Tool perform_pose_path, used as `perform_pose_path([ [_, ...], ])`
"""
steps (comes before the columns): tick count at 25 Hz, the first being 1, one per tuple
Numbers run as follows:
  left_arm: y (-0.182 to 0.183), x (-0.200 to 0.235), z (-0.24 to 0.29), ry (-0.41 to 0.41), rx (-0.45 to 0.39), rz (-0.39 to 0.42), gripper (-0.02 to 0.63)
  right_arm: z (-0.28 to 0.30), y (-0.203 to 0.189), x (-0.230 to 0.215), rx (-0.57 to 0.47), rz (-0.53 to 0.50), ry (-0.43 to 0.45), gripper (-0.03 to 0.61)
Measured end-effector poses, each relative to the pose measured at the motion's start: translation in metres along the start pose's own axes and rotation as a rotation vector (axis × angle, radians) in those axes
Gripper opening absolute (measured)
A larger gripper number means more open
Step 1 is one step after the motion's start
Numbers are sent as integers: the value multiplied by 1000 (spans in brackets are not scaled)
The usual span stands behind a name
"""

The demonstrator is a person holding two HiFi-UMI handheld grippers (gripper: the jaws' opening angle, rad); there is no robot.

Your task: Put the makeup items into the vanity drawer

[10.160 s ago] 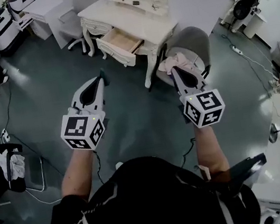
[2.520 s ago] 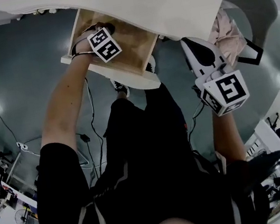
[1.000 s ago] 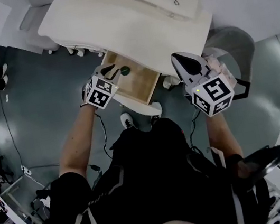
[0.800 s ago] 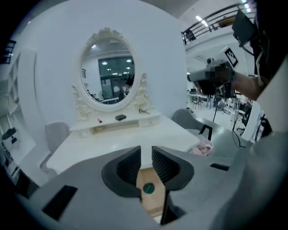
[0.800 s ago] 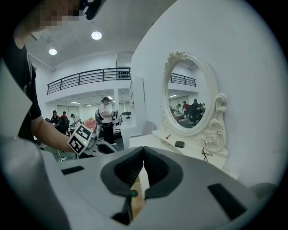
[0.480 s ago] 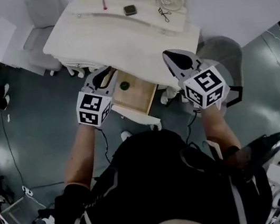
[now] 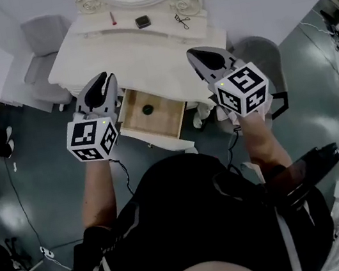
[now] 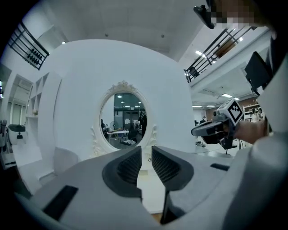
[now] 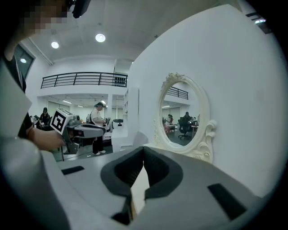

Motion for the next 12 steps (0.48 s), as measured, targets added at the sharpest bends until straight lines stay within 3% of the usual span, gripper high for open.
perform_pose_path([
  [9,33,-15,-16,-65,-89,-45,6,-8,15,15,-7,-26,2,6],
  [12,35,-16,-22,-57,-71,-59,6,-11,20,19,-21,-4,4,6],
])
Point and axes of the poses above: the fingertips, and each gripper's own axes: z forward along the fingers, x to its left, y out of its top, the point moved 7 cm from there along -z, backward along the fingers
